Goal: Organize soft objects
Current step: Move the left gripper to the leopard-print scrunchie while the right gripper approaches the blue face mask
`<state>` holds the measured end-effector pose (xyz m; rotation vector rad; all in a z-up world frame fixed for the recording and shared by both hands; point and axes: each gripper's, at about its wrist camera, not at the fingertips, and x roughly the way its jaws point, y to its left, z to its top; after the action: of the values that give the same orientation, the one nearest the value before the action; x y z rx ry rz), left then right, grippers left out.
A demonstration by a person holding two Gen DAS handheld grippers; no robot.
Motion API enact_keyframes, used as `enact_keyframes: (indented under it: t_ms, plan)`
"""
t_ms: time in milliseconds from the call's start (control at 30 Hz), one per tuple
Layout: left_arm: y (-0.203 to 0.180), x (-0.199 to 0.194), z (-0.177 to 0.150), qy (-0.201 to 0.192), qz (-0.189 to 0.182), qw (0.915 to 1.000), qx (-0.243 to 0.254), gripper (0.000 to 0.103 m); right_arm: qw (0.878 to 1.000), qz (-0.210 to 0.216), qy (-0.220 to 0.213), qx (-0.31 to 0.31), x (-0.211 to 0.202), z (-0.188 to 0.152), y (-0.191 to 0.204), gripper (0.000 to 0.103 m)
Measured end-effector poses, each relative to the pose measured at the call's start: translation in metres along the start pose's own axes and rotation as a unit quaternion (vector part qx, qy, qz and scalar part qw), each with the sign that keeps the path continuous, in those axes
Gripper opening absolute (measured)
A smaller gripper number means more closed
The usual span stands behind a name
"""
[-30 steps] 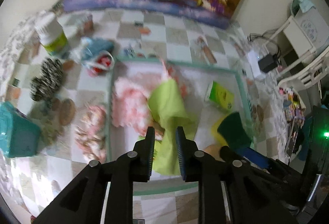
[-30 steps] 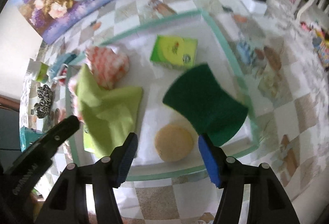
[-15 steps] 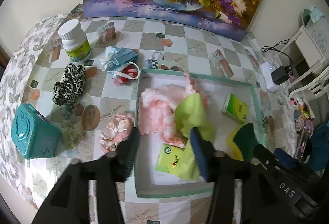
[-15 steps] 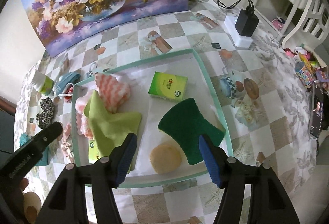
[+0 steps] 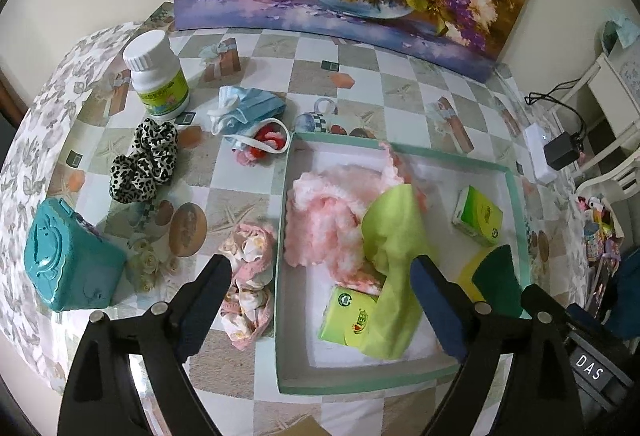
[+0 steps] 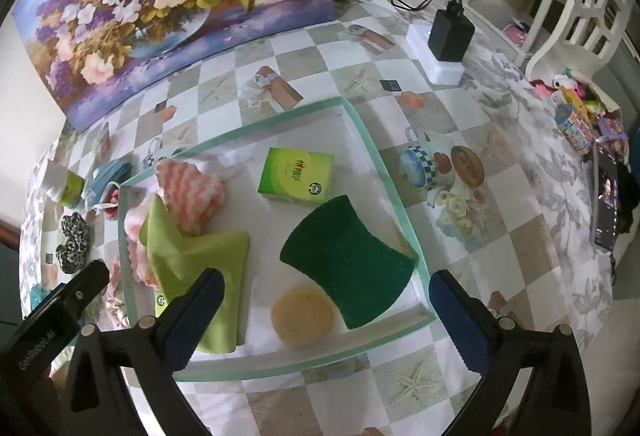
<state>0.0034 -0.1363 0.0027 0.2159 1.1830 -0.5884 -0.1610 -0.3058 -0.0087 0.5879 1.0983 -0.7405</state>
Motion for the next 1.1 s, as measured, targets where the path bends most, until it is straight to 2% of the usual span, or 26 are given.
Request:
enact_keyframes:
  t_ms: [267, 433, 533, 867, 1100]
  plan:
    - [0.021, -0.01, 0.008, -0.022, -0.003, 0.9991, -0.035, 0.091, 1.0, 0.001, -0.006, -0.007, -0.003, 0.0, 0.004, 0.103]
    - [0.046, -0.02, 0.014, -0.039, 0.022, 0.9968, -0.067, 0.092, 1.0, 0.0, -0.012, -0.02, -0.006, 0.0, 0.013, 0.103]
    - [0.065, -0.027, 0.018, -0.055, 0.039, 0.9939, -0.088, 0.1, 0.999, 0.001, -0.015, -0.029, -0.007, -0.001, 0.021, 0.103]
    - [0.14, -0.051, 0.022, -0.1, 0.053, 0.9793, -0.167, 0.1, 0.997, 0.029, -0.021, -0.062, -0.012, -0.004, 0.068, 0.103]
    - [0.183, -0.054, 0.017, -0.11, 0.047, 0.9696, -0.213, 0.1, 0.995, 0.042, -0.023, -0.082, -0.012, -0.006, 0.099, 0.103]
